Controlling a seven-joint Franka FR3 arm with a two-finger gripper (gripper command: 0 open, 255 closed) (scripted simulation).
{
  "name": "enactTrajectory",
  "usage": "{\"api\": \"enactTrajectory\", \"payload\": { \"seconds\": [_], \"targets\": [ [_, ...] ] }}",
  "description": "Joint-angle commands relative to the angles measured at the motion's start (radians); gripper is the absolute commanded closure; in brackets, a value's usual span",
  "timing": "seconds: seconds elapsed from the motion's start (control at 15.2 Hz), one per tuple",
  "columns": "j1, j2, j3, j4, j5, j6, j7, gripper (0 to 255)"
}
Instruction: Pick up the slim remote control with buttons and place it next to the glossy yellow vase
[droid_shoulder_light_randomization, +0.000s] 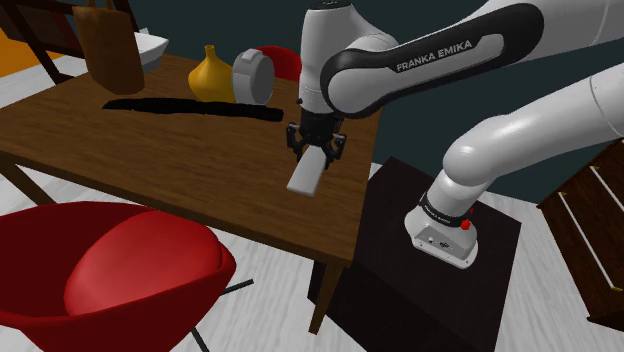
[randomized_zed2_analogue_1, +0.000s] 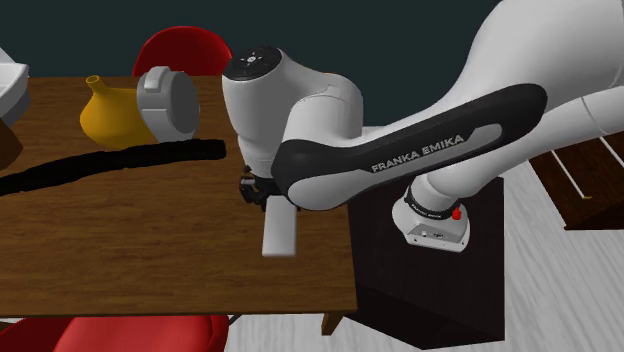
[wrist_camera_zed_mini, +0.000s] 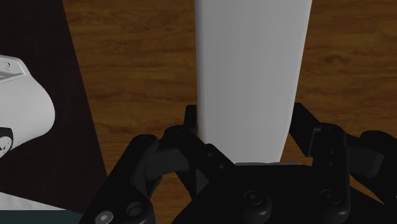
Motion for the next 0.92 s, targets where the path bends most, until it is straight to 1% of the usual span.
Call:
{"api": "enactTrajectory", "payload": {
  "seconds": [0.0,0.86],
  "targets": [
    [0.003,-0.017,-0.015,0.017,-0.005,-0.034,0.0,255],
    [0.006,-0.081,-0.094,0.143,-0.045,-0.226,0.004,255]
  ]
}}
